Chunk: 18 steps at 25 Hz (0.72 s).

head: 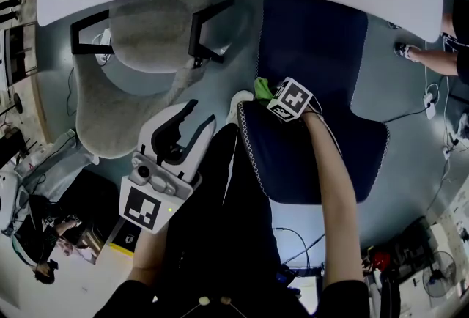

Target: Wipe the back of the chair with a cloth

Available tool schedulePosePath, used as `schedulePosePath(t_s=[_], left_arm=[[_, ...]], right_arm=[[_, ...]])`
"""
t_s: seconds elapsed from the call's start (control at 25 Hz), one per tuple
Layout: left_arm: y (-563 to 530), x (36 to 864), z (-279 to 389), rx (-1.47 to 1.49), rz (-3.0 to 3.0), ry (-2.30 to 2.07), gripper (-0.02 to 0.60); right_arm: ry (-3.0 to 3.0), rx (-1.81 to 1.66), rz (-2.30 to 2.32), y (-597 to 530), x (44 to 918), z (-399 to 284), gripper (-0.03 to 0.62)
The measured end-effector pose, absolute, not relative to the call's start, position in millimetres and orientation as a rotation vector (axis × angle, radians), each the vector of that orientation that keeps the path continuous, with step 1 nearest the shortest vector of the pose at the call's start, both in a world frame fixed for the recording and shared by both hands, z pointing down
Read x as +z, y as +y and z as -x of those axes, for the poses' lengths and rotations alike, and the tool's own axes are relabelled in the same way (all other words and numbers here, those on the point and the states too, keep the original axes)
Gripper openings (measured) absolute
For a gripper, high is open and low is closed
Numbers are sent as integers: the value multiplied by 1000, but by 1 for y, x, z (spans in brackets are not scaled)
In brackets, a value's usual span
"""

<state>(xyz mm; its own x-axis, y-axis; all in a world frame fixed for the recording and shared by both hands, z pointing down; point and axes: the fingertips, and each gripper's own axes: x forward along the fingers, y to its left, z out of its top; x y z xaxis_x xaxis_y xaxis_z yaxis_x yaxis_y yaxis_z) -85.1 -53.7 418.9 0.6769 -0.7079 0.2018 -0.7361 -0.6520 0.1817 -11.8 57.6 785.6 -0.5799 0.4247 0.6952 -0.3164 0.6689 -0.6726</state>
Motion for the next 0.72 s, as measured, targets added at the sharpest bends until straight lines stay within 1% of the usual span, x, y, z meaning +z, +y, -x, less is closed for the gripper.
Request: schedulePosePath(t_s=[0.2,0.72], left_arm=[[-54,416,88,154,-2647,-1162,98],[-54,401,91,126,-2668,-1150,98]], right_arm=[[-2003,945,66,53,767,24,18],[-2157,858,-13,50,700,29,18]])
